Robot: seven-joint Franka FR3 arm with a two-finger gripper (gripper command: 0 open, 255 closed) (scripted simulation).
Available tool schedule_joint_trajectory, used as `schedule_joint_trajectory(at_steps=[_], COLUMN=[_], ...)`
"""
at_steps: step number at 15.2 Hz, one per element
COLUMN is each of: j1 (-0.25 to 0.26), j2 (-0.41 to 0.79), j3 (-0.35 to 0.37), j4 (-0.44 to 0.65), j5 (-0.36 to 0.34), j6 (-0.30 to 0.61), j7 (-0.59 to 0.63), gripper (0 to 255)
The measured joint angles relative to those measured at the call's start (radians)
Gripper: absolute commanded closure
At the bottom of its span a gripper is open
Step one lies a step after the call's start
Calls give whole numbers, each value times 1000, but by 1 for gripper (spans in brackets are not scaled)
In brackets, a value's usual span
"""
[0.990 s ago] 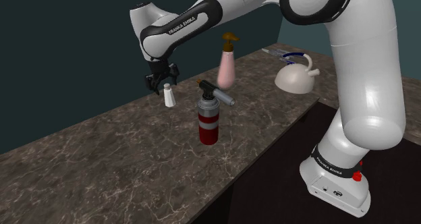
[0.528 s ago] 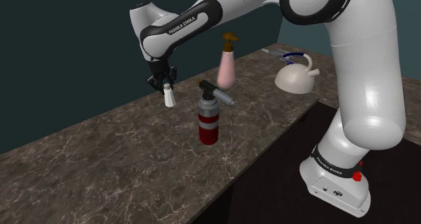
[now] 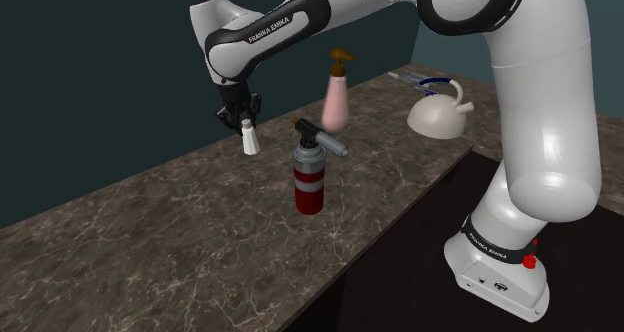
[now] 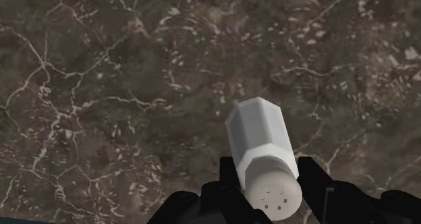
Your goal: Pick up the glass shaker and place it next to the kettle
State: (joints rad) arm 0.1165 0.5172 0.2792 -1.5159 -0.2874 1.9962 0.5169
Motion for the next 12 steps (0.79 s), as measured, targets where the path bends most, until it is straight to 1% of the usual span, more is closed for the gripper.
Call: schedule_joint_trajectory(at_steps=[12], j1=[2], j2=[-43], j3=[10], j4=[95], j5=[21], j6=[-134], j7=[-27], gripper=[255])
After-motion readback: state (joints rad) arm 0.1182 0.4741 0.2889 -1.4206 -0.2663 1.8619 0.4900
